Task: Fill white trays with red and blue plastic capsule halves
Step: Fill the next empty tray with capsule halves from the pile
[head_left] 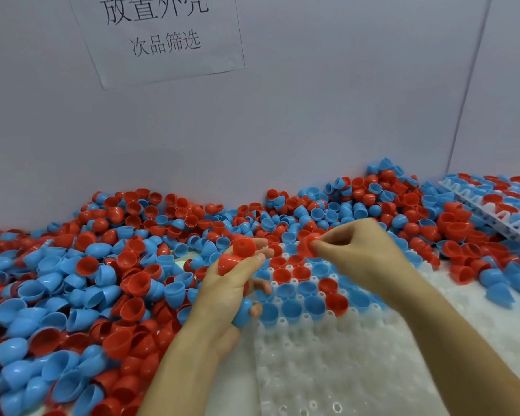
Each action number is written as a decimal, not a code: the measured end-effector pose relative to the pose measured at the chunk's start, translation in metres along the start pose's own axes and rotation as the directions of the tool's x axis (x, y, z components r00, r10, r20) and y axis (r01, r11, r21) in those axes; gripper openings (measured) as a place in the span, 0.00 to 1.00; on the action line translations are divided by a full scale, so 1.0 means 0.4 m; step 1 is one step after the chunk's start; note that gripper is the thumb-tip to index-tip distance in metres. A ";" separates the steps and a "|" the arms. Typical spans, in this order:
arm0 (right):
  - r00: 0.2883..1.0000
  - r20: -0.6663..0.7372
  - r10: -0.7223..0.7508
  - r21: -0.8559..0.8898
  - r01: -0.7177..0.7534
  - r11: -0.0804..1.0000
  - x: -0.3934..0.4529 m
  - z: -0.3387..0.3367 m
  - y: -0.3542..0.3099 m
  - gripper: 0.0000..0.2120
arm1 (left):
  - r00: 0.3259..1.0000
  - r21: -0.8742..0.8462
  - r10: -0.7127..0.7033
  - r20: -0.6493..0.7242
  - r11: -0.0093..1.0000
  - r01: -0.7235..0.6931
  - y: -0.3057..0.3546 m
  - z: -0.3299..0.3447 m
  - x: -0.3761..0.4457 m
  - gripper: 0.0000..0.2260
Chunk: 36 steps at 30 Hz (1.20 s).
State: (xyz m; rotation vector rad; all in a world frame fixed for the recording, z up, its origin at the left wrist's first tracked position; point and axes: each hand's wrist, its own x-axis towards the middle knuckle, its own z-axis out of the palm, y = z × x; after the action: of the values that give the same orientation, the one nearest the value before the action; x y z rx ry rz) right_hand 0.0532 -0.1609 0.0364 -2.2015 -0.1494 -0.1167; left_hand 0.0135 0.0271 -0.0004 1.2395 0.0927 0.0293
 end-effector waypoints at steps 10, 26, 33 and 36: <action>0.950 -0.080 0.300 -0.565 -0.292 0.772 0.024 -0.215 0.176 0.08 | 0.999 -0.020 -0.035 -0.036 0.999 0.034 -0.004 -0.003 0.006 0.06; 0.945 -0.064 0.322 -0.512 -0.308 0.802 0.031 -0.219 0.193 0.09 | 0.999 -0.042 -0.030 -0.029 0.999 0.029 -0.001 -0.008 0.007 0.08; 0.942 -0.071 0.327 -0.491 -0.318 0.811 0.036 -0.197 0.204 0.15 | 0.999 -0.037 -0.031 -0.037 0.999 0.030 0.001 -0.006 0.006 0.08; 0.952 -0.081 0.296 -0.481 -0.297 0.825 0.033 -0.207 0.201 0.14 | 0.998 -0.048 -0.041 -0.047 0.998 0.038 0.000 -0.007 0.006 0.07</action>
State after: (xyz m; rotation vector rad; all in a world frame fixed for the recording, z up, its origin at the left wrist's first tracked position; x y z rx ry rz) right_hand 0.0759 -0.2742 0.0233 -2.7018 0.2586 0.0223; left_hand 0.0157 0.0300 -0.0014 1.1898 0.1573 0.0267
